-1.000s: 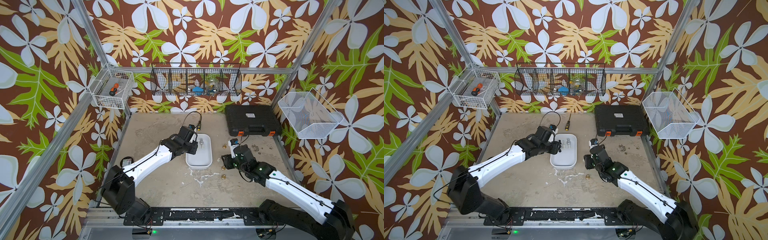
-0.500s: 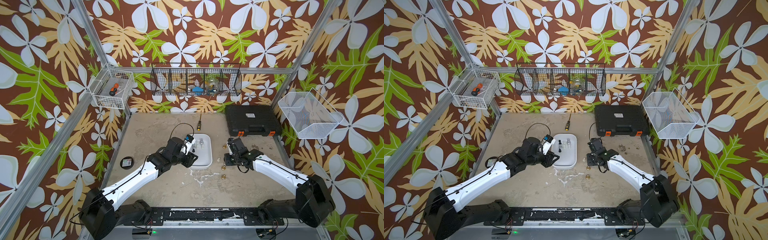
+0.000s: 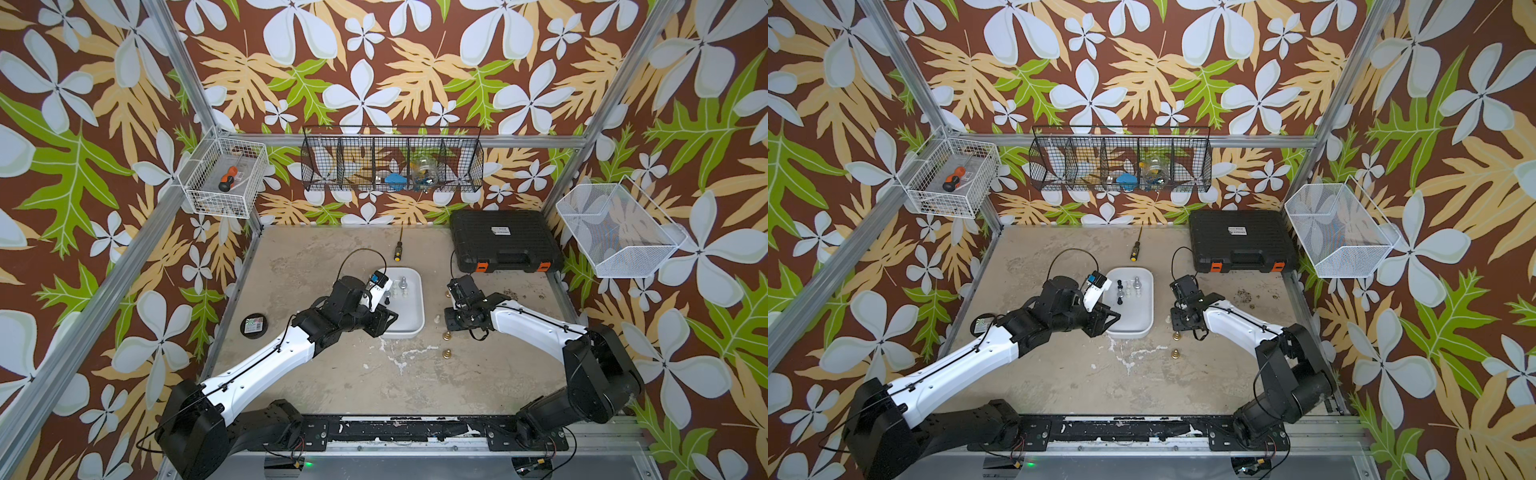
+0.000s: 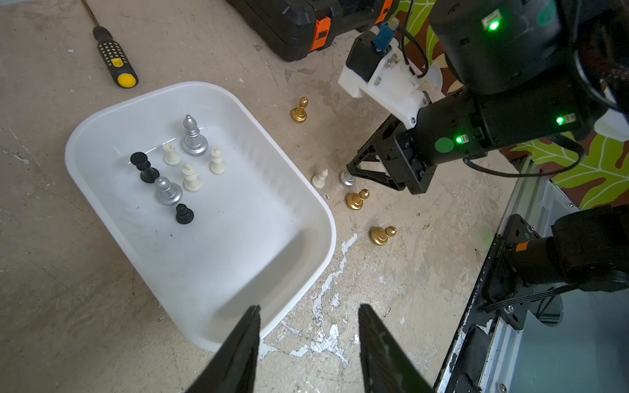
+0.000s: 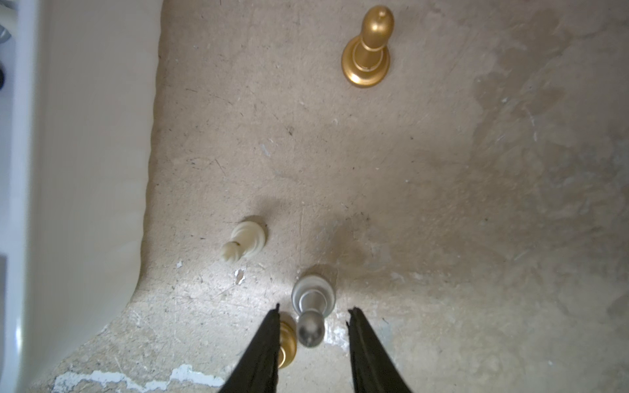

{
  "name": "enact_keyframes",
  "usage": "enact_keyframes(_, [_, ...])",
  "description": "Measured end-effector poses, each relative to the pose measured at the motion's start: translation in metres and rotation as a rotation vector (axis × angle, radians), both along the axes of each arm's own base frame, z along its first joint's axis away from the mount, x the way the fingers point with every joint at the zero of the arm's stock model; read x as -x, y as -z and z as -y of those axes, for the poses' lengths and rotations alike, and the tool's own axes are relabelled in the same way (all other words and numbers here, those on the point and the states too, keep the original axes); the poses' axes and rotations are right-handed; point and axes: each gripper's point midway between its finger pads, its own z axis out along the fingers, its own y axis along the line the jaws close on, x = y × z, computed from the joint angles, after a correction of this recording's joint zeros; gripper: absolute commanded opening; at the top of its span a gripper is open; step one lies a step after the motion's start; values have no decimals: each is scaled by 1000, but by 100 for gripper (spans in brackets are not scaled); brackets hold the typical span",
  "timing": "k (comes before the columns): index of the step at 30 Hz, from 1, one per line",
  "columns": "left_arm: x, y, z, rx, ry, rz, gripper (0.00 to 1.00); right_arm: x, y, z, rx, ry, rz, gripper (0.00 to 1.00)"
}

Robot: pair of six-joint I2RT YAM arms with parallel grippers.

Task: Put the chess pieces into the storage box
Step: Pick up the chess piece at the center of the board.

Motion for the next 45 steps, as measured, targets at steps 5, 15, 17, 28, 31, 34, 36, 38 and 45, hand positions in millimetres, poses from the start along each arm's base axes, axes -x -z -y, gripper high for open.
enact_keyframes(5, [0, 0, 0, 0, 0, -2, 49, 2, 9, 1, 6, -3, -15, 31])
enact_keyframes(15, [0, 1, 0, 1, -1, -7, 50, -1, 18, 0, 18, -16, -18, 29])
enact_keyframes(17, [0, 1, 1, 2, 0, -8, 50, -2, 19, -1, 17, -17, -16, 26])
enact_keyframes(28, [0, 5, 1, -3, 3, -19, 50, -6, 16, -3, 15, -25, 0, 10])
enact_keyframes(31, [0, 5, 1, -3, 2, -19, 50, -8, 10, -3, 15, -28, 10, 10])
enact_keyframes(34, [0, 4, 1, 3, -8, -26, 50, -15, -8, -6, 12, -29, 46, 10])
enact_keyframes(36, [-1, 5, 0, 1, -17, -25, 50, -23, -25, -10, 7, -36, 83, 9])
enact_keyframes(38, [-3, 4, -2, -2, -33, -20, 50, -30, -46, -17, 4, -43, 131, 9])
enact_keyframes(45, [-11, -10, -15, 12, -110, 35, 50, -46, -112, -89, -70, -168, 285, 9])
